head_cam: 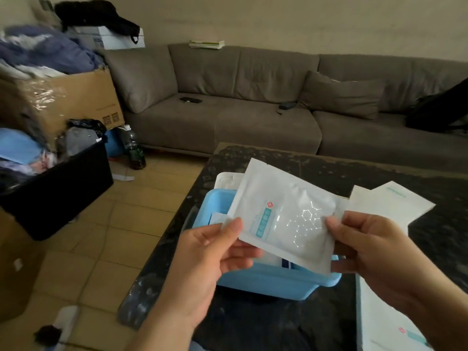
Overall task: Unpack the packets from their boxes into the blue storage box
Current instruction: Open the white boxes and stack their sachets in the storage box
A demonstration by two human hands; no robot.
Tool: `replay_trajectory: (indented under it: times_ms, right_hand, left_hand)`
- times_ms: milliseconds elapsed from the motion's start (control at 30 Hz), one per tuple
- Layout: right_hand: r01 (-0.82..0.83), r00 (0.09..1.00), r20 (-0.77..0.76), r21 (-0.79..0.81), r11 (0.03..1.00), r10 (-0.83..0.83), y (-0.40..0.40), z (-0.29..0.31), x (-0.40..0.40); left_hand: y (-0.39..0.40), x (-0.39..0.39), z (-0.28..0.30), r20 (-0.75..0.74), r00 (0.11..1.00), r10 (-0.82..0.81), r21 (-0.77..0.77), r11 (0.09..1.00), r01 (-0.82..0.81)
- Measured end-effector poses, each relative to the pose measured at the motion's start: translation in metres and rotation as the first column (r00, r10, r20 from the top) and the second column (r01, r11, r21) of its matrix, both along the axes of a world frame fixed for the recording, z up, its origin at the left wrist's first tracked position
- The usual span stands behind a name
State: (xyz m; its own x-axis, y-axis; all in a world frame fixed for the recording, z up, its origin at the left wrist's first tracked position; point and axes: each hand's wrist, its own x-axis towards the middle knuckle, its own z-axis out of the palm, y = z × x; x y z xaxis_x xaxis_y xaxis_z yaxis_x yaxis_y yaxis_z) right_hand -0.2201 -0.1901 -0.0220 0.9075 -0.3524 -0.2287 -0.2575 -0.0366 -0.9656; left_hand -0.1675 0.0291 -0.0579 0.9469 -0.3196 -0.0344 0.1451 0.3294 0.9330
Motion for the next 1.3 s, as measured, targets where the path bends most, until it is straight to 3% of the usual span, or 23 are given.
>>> replay_trajectory:
  times_ms: [67,133,200,267,333,400,500,700,833,967,1067,1167,1300]
  right_hand:
    - [0.007,1.000,-0.006,-0.023,1.000,-0.007,0.004,0.001,0.013]
    - [0.024,0.999,-0.033,-0.060,0.998,-0.026,0.007,0.001,0.026]
    - [0.017,0.997,-0.068,-0.115,0.993,-0.025,0.010,-0.001,0.039]
    - [-0.014,0.993,-0.114,-0.145,0.989,-0.003,0.016,-0.007,0.050]
    - [-0.063,0.985,-0.170,-0.155,0.986,0.036,0.021,-0.014,0.058]
    - [-0.093,0.973,-0.221,-0.117,0.989,0.066,0.024,-0.021,0.063]
    - [-0.125,0.950,-0.293,-0.042,0.991,0.107,0.028,-0.029,0.069]
    - [-0.208,0.919,-0.371,-0.170,0.963,0.133,0.028,-0.041,0.078]
    - [-0.369,0.882,-0.430,-0.370,0.852,0.195,0.029,-0.035,0.076]
    - [-0.477,0.869,-0.451,-0.656,0.584,0.203,0.025,-0.026,0.073]
    - [-0.519,0.854,-0.463,-0.747,0.416,0.235,0.027,-0.026,0.067]
    - [-0.585,0.811,-0.511,-0.736,0.342,0.286,0.031,-0.032,0.063]
    - [-0.602,0.797,-0.523,-0.727,0.329,0.302,0.030,-0.036,0.064]
  left_hand:
    - [0.012,0.017,0.002,0.055,0.998,0.021,0.078,0.997,-0.025]
    - [0.022,0.037,0.003,0.157,0.979,0.134,0.221,0.961,-0.167]
    - [0.030,0.058,0.005,0.363,0.898,0.248,0.400,0.829,-0.390]
    - [0.033,0.075,0.009,0.563,0.796,0.222,0.477,0.699,-0.533]
    - [0.030,0.086,0.016,0.633,0.769,0.084,0.528,0.680,-0.509]
    - [0.024,0.092,0.019,0.602,0.791,-0.112,0.654,0.638,-0.407]
    - [0.012,0.095,0.017,0.539,0.765,-0.351,0.801,0.495,-0.338]
    - [-0.007,0.089,0.000,0.299,0.700,-0.649,0.953,0.244,-0.181]
    - [-0.011,0.085,-0.004,0.294,0.696,-0.656,0.956,0.192,-0.223]
    - [-0.011,0.085,-0.007,0.295,0.707,-0.643,0.955,0.165,-0.248]
    - [-0.014,0.086,-0.008,0.270,0.700,-0.661,0.962,0.155,-0.224]
    - [-0.015,0.088,-0.007,0.240,0.670,-0.703,0.971,0.160,-0.180]
    - [-0.014,0.088,-0.005,0.152,0.657,-0.738,0.988,0.102,-0.115]
